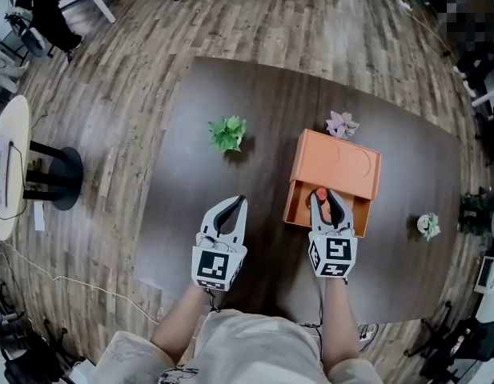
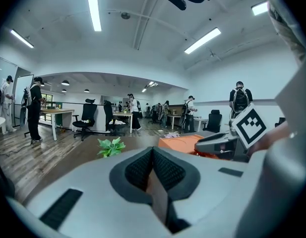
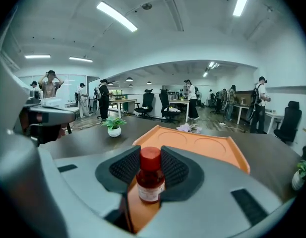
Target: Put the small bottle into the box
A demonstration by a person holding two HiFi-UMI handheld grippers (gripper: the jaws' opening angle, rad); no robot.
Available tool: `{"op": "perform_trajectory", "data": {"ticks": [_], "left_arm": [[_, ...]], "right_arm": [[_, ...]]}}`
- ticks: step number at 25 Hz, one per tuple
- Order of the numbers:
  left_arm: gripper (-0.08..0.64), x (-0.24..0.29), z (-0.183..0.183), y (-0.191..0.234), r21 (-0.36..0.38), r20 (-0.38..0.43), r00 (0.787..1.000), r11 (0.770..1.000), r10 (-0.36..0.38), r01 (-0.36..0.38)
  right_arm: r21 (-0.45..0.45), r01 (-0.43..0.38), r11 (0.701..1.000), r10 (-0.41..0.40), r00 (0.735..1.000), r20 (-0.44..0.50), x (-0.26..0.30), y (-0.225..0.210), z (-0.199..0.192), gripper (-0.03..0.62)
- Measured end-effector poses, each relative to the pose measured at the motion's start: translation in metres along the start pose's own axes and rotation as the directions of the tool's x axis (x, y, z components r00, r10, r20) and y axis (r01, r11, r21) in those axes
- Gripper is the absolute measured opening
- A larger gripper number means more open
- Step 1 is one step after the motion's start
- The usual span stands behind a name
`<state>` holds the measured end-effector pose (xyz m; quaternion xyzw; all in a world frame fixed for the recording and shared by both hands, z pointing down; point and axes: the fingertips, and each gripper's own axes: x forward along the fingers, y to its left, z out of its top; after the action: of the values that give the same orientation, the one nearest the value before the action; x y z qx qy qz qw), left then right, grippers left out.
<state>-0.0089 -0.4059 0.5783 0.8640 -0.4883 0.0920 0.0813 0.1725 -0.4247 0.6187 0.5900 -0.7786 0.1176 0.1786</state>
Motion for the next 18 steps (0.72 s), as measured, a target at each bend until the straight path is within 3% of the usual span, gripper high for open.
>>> {"op": "perform_trajectory", "data": {"ticks": [7,18], "left_arm": [[0.002,0.0,-0.003,-0.001,-0.014,0.001,1.0,1.0,-0.005,0.005],[0.003,-0.003,-0.005,-0.006,-0.017,0.004,1.0,1.0,-0.004,0.004]], "right_arm": [[-0.073,-0.004,0.997,0.004,1.0,-0.007,-0.003,0.007,-0.003,0.127],[-0.057,0.001,0.998,-0.001,1.0,-0.001,-0.015,0.002,-0.015,0.129]]}}
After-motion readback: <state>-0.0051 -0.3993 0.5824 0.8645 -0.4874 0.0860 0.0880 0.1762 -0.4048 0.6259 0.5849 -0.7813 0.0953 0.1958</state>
